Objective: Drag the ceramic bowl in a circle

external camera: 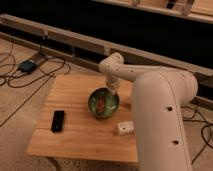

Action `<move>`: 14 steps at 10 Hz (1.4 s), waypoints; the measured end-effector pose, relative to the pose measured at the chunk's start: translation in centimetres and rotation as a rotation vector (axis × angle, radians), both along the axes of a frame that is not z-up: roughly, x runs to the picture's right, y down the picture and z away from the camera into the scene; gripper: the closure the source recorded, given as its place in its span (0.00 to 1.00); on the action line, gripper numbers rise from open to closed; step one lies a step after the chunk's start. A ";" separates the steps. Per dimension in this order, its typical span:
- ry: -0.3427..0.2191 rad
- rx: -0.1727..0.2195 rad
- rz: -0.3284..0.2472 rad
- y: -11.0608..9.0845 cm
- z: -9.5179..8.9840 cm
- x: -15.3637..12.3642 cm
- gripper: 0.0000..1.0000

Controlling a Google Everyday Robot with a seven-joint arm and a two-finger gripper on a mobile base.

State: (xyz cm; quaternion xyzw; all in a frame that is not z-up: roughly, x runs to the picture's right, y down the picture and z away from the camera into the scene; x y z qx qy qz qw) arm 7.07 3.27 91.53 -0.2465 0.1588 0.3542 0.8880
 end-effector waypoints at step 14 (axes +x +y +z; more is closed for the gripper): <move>-0.257 0.026 -0.248 2.8 -5.7 -18.6 1.00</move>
